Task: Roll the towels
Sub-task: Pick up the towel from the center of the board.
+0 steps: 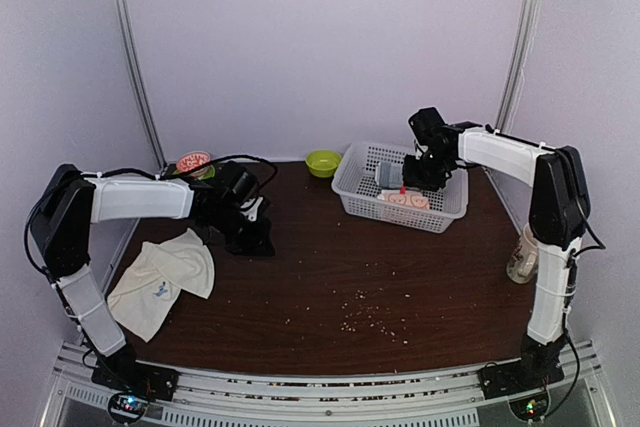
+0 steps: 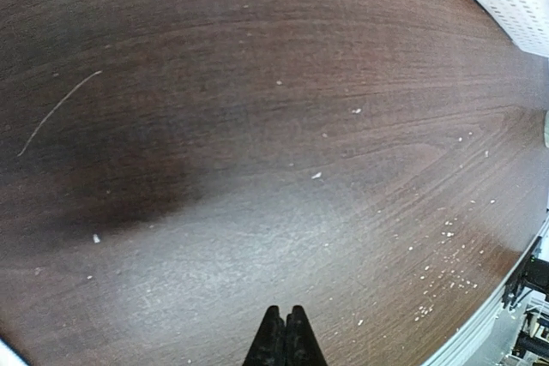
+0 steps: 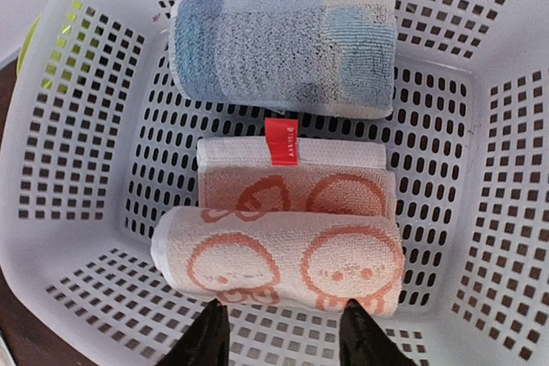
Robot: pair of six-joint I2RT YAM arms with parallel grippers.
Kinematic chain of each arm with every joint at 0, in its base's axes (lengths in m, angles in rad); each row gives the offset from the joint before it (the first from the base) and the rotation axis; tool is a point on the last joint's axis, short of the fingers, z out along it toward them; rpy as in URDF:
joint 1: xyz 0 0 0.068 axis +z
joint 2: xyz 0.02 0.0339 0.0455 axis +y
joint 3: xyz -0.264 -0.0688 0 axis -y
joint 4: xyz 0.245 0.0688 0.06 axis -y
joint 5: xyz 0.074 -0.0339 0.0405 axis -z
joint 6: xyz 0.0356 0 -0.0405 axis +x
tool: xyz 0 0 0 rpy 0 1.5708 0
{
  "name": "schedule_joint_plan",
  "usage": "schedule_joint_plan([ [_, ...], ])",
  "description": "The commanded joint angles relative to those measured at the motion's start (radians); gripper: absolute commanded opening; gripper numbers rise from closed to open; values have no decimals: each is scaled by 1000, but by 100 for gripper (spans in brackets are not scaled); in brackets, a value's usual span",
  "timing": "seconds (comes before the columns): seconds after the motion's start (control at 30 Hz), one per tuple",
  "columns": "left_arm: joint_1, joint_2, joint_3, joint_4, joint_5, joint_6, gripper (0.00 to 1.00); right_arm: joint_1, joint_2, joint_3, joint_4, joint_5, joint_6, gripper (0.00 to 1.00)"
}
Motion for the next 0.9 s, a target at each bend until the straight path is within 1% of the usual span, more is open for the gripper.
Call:
schedule_joint_plan([
  [0.0,17,-80,10,-52,-100,20,2,-1,-147,-72,113,4,-11,50],
  [0.07,34,-115,1,-66,-128,25,3,9,-184,-73,115,-5,-19,54],
  [0.27,81,-203,-26,-69,-195,37,14,89,-289,-174,141,-9,-60,57],
  [0.37,90,-221,-28,-69,-214,46,19,135,-320,-248,175,-9,6,63],
  [0.43,91,-224,-28,-72,-222,49,21,171,-328,-293,239,1,66,67],
  [0.47,91,-225,-28,-72,-222,50,21,195,-322,-295,266,12,70,69],
  [0.53,91,-224,-28,-73,-210,51,21,236,-270,-231,264,79,29,71],
  [0.6,92,-234,-38,-70,-193,50,21,254,-182,-112,212,112,-40,73],
  [0.77,92,-302,-98,-61,-196,50,21,256,82,242,38,133,-216,78],
  [0.87,92,-335,-126,-65,-200,56,21,256,204,408,-52,141,-254,79],
])
